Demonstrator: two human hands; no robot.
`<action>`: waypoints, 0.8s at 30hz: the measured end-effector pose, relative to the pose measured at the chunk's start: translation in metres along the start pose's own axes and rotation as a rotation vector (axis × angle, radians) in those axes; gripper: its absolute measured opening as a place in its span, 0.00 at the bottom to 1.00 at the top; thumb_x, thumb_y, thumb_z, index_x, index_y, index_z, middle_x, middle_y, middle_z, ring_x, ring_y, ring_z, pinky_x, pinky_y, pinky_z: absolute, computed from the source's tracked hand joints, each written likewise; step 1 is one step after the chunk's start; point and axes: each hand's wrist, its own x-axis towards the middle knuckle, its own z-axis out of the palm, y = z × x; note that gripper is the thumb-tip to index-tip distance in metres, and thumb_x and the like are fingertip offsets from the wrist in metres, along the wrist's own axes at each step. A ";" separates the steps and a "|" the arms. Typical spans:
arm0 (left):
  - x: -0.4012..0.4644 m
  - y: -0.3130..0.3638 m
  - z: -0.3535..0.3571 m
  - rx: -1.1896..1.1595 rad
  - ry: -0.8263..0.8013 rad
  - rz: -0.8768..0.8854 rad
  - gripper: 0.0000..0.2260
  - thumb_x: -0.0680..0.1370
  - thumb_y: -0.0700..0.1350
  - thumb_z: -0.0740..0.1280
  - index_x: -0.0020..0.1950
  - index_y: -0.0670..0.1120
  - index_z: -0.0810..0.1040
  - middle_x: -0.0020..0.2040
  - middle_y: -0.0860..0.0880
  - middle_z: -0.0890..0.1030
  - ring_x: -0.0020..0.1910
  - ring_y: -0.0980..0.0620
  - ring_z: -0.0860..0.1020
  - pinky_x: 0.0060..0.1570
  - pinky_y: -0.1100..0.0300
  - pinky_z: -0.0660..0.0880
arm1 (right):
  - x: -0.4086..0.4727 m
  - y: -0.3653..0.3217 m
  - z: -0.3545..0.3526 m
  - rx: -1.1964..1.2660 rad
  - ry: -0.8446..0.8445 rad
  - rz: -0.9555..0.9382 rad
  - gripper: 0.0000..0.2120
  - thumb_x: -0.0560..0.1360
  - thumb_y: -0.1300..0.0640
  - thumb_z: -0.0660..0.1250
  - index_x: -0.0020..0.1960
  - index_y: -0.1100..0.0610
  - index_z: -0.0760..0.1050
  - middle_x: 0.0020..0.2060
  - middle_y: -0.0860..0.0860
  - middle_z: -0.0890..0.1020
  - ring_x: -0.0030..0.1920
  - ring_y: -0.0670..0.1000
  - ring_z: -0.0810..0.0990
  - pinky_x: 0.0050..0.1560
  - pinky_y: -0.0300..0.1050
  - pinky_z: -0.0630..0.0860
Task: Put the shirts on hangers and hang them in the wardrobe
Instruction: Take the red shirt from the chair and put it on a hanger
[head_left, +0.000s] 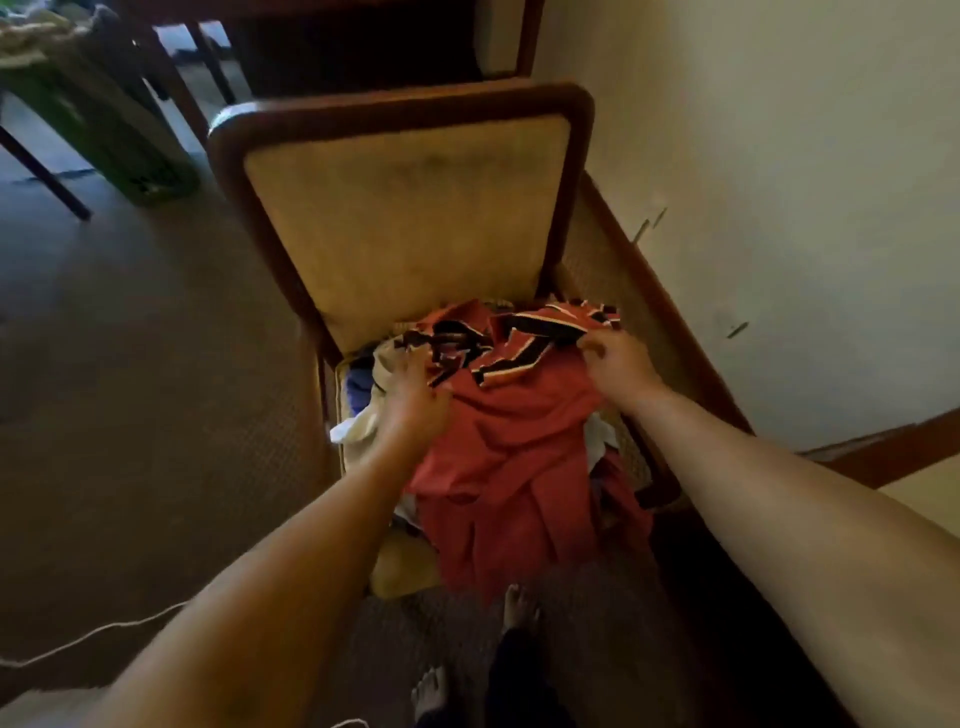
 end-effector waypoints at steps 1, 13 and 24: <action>-0.014 -0.014 0.013 0.141 -0.039 0.085 0.21 0.72 0.48 0.62 0.65 0.45 0.72 0.60 0.41 0.75 0.57 0.40 0.74 0.53 0.52 0.72 | -0.003 0.017 0.012 -0.124 -0.081 -0.093 0.10 0.75 0.61 0.61 0.45 0.60 0.81 0.48 0.62 0.83 0.51 0.62 0.81 0.49 0.50 0.74; -0.057 -0.081 0.098 0.699 -0.204 0.214 0.21 0.73 0.48 0.54 0.59 0.46 0.80 0.61 0.40 0.78 0.57 0.37 0.78 0.49 0.44 0.76 | 0.018 0.113 0.079 -0.954 -0.267 -0.785 0.27 0.66 0.58 0.50 0.57 0.54 0.81 0.66 0.63 0.74 0.62 0.68 0.75 0.57 0.73 0.68; -0.030 0.005 0.016 0.036 0.049 -0.034 0.13 0.76 0.36 0.59 0.59 0.44 0.74 0.45 0.44 0.79 0.44 0.44 0.76 0.39 0.56 0.67 | 0.002 0.055 0.016 -0.370 -0.175 -0.450 0.23 0.66 0.56 0.52 0.54 0.59 0.79 0.48 0.59 0.83 0.51 0.61 0.81 0.58 0.54 0.70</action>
